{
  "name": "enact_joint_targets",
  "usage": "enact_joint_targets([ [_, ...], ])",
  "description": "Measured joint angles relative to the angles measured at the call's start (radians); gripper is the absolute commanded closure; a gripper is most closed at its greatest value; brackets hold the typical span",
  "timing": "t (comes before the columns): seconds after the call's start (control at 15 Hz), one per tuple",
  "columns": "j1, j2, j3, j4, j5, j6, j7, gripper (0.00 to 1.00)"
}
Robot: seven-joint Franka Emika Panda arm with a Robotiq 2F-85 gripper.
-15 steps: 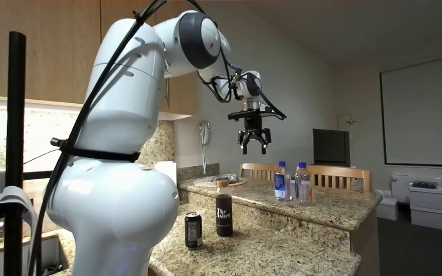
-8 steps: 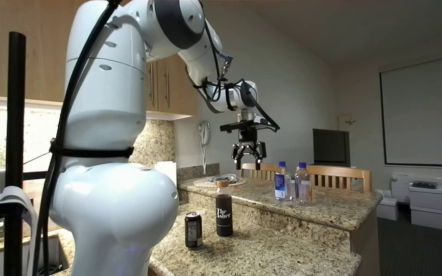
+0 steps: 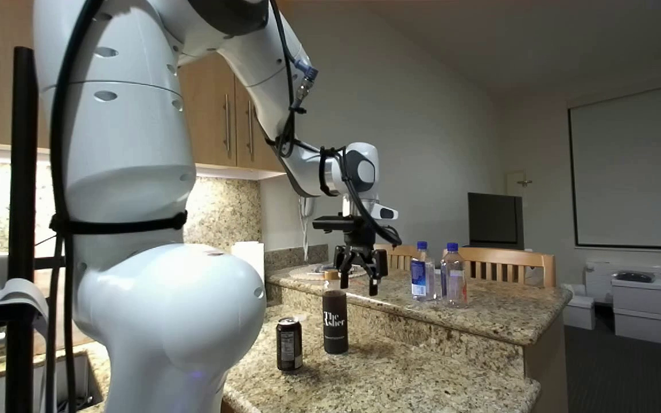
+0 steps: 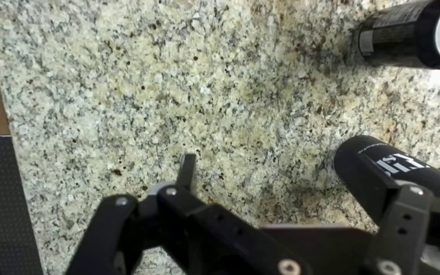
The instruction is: Pick up the two bottles and put them on top of the counter
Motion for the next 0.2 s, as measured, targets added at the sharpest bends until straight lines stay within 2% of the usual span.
enact_joint_targets([
  [0.2,0.0,-0.041,0.001,-0.071,0.012,0.042,0.0,0.0],
])
